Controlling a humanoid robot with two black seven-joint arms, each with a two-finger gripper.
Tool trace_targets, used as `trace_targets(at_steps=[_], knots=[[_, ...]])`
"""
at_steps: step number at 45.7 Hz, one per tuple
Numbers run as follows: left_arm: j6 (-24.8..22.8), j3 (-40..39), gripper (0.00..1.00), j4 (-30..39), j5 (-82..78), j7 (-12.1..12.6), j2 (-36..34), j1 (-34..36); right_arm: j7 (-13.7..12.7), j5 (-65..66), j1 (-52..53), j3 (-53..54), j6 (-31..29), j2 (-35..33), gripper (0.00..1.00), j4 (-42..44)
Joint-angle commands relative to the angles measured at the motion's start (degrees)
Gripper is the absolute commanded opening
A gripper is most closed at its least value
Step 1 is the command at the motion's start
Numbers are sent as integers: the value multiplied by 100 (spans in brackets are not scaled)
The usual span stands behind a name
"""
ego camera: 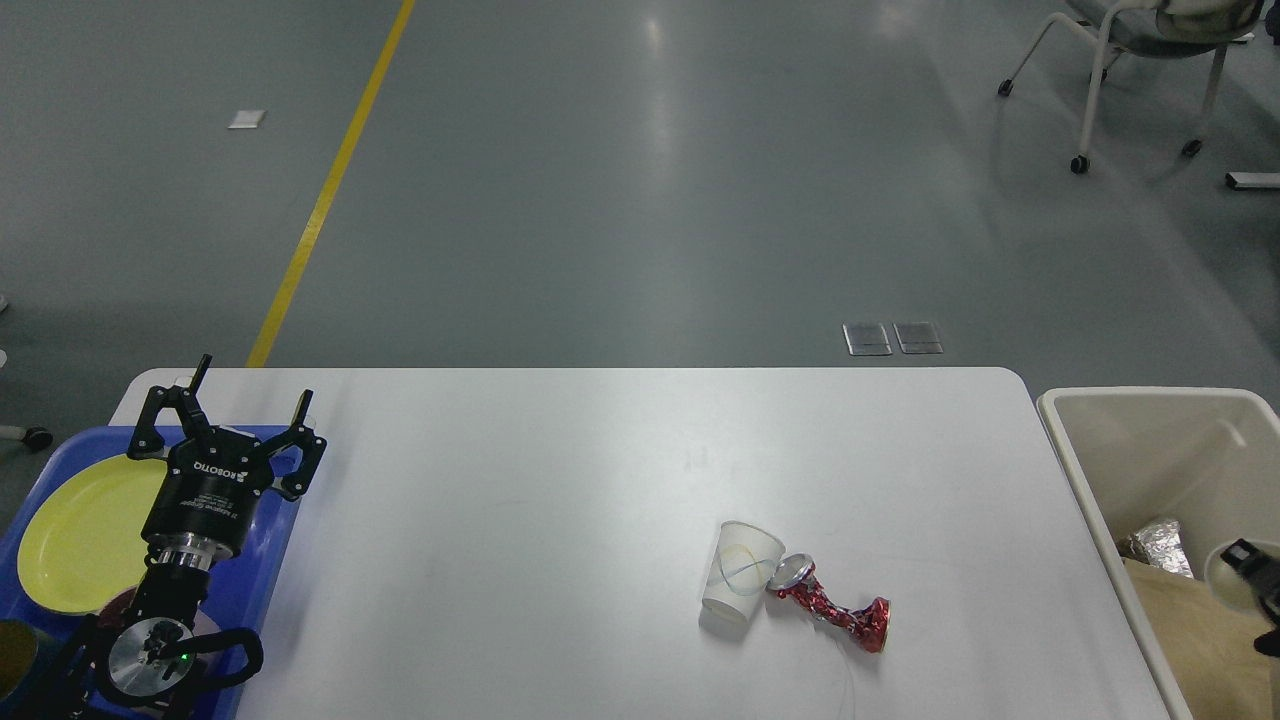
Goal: Tidy desktop
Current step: 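Carry the cream cup to the bin and release it, then raise the right gripper out of the bin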
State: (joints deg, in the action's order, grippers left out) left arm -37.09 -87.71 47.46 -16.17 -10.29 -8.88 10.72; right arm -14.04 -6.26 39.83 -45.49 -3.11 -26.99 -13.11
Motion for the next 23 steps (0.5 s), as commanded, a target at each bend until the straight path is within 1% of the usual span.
trace_targets(at_steps=[1,4,7,23], knots=[[0,0,96,0,0,1,0,0,6,-33,-652,-4,547,571,0,582],[0,0,96,0,0,1,0,0,-2,-33,-757,-4,776,677,0,591],[0,0,96,0,0,1,0,0,-2,-33,-810,-21,873,747,0,591],[0,0,96,0,0,1,0,9,-11,-33,-933,5,909,756,0,608]])
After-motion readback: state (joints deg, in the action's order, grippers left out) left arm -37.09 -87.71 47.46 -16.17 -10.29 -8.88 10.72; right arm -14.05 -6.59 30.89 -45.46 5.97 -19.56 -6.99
